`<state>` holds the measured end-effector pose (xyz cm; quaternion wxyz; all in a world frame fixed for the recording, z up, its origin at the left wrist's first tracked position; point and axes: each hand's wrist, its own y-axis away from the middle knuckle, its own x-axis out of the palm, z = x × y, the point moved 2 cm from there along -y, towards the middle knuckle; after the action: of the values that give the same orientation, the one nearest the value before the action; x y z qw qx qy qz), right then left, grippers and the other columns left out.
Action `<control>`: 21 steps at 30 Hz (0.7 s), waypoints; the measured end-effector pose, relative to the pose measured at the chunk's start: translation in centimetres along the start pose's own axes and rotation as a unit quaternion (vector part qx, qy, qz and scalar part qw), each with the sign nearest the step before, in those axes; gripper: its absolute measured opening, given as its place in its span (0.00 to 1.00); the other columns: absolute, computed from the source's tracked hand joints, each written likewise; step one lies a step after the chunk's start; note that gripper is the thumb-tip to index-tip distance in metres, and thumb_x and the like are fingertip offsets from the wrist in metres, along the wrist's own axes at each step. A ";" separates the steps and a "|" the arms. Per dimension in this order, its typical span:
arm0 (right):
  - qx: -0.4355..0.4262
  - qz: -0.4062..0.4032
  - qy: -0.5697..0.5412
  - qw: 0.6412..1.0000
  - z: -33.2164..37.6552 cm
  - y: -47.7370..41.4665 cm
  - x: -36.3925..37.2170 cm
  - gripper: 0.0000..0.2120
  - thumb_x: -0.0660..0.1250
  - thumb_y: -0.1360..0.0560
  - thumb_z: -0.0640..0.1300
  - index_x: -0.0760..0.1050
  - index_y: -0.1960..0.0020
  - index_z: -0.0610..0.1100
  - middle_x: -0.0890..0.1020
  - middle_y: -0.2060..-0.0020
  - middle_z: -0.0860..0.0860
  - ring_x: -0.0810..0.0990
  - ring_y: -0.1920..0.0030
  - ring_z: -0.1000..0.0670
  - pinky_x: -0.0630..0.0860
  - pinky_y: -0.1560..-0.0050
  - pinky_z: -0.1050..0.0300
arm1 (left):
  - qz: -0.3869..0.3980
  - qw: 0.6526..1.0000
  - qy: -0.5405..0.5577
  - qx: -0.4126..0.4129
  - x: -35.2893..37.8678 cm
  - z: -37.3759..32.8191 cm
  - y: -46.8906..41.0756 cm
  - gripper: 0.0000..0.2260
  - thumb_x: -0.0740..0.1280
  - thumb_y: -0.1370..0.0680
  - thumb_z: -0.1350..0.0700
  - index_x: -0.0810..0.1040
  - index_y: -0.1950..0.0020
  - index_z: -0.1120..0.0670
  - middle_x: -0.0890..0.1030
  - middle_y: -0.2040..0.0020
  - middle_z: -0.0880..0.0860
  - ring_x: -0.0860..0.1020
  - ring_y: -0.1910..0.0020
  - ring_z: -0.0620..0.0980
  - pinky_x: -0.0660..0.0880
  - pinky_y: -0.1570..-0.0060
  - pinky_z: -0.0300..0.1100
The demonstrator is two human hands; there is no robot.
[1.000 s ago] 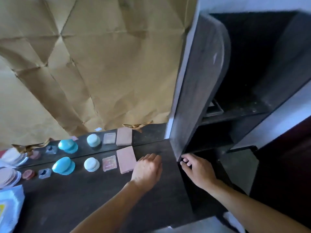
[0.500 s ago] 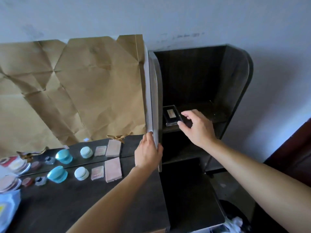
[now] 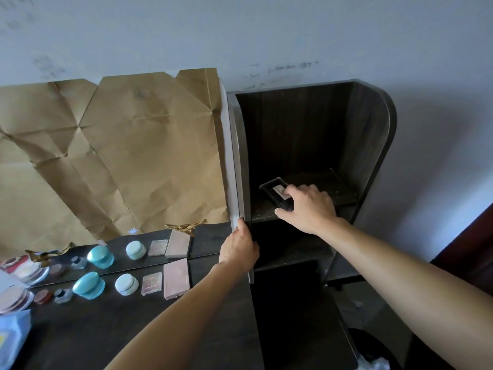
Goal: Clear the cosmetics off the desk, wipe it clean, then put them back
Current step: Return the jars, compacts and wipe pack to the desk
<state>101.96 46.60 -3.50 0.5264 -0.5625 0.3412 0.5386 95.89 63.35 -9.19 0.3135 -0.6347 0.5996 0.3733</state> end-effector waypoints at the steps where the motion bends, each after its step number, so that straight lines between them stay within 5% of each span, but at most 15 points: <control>1: 0.003 -0.013 0.005 1.000 -0.3 0.3 0.0 0.25 0.63 0.29 0.64 0.71 0.39 0.50 0.78 0.47 0.48 0.74 0.45 0.44 0.70 0.51 0.49 | -0.003 1.000 0.003 -0.001 0.1 0.0 -0.1 0.16 0.62 0.24 0.59 0.62 0.39 0.58 0.78 0.45 0.59 0.77 0.47 0.61 0.74 0.52 0.51; 12: -0.064 -0.178 -0.200 0.961 -1.6 9.6 2.2 0.21 0.65 0.33 0.55 0.74 0.43 0.46 0.77 0.48 0.52 0.74 0.49 0.50 0.75 0.62 0.55 | -0.057 0.991 -0.085 0.083 0.5 3.2 2.2 0.14 0.61 0.23 0.54 0.70 0.38 0.53 0.78 0.46 0.53 0.78 0.50 0.58 0.76 0.55 0.50; 21: -0.094 -0.012 -0.219 0.971 5.8 13.7 12.0 0.20 0.63 0.33 0.58 0.72 0.44 0.50 0.76 0.48 0.55 0.74 0.47 0.50 0.77 0.60 0.52 | 0.016 0.988 -0.151 -0.040 2.0 16.6 8.8 0.09 0.61 0.23 0.53 0.73 0.44 0.52 0.79 0.45 0.51 0.78 0.48 0.57 0.74 0.54 0.47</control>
<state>89.73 51.43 -17.36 0.5393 -0.4822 0.1590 0.6719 85.50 75.55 -19.16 0.3687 -0.5732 0.5399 0.4939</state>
